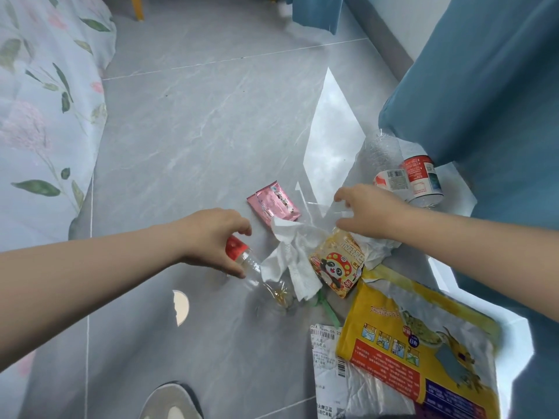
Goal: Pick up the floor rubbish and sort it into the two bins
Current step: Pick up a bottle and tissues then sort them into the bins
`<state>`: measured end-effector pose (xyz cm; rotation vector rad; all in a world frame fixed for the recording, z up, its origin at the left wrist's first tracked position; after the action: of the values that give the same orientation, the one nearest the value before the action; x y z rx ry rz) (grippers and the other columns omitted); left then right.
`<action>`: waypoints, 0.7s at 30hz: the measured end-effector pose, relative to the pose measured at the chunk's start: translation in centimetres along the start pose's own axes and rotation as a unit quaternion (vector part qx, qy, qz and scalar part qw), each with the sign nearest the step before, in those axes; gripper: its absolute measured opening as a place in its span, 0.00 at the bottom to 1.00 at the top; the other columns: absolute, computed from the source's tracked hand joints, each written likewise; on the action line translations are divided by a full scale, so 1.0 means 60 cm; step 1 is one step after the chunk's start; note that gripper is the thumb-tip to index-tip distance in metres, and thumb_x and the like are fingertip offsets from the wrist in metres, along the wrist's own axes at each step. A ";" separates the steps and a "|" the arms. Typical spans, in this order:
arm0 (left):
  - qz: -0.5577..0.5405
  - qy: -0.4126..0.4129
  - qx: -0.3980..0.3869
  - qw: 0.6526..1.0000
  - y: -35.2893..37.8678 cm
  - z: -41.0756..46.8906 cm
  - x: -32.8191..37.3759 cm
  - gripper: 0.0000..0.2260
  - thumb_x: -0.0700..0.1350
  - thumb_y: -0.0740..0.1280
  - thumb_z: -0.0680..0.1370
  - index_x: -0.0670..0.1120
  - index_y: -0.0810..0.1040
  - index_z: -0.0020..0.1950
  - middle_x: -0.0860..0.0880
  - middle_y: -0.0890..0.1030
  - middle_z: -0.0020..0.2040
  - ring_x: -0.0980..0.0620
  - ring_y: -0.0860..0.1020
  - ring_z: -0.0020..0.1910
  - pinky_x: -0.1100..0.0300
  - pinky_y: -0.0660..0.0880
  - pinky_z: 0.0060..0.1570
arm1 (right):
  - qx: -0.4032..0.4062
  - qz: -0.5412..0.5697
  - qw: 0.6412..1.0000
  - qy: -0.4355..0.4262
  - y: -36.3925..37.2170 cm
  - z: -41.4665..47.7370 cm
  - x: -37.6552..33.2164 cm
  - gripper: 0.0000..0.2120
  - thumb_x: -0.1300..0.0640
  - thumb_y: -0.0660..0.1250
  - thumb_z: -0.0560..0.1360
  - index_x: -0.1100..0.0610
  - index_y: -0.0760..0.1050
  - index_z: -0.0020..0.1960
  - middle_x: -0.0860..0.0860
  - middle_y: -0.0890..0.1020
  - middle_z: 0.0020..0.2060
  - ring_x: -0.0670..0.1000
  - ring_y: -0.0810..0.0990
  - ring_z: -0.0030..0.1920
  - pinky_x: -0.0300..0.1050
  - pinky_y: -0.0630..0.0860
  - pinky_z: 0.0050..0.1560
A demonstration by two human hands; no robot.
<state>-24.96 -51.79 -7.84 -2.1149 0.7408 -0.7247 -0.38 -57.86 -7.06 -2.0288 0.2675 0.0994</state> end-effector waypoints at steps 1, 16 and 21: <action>0.022 0.010 -0.010 1.000 0.005 0.002 -0.001 0.32 0.63 0.74 0.64 0.54 0.71 0.64 0.56 0.73 0.56 0.54 0.72 0.57 0.59 0.72 0.57 | -0.035 -0.023 0.999 -0.012 0.007 -0.001 -0.004 0.33 0.47 0.68 0.73 0.54 0.61 0.74 0.55 0.71 0.66 0.56 0.72 0.64 0.50 0.73 0.61; 0.082 0.034 -0.056 0.994 0.057 0.013 -0.008 0.29 0.62 0.71 0.69 0.54 0.69 0.65 0.54 0.73 0.55 0.52 0.72 0.57 0.59 0.68 0.45 | -0.078 -0.214 0.919 -0.320 0.084 0.035 -0.108 0.45 0.49 0.70 0.71 0.46 0.45 0.78 0.54 0.56 0.76 0.55 0.55 0.75 0.51 0.67 0.68; 0.055 0.022 -0.035 0.998 0.064 0.009 -0.018 0.28 0.62 0.71 0.68 0.54 0.70 0.64 0.55 0.73 0.54 0.52 0.72 0.56 0.59 0.67 0.43 | -0.062 -0.153 0.932 -0.322 0.094 0.041 -0.108 0.21 0.51 0.63 0.76 0.52 0.69 0.68 0.51 0.71 0.63 0.53 0.71 0.62 0.48 0.74 0.56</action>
<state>-26.34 -52.83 -11.50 -2.1085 0.9115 -0.6962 -7.85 -57.17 -11.93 -2.0174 -0.4786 0.5834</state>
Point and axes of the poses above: each hand's wrist, its own z-axis towards the middle knuckle, its own y-axis out of the palm, x = y × z, the point moved 4 cm from there along z, towards the middle knuckle
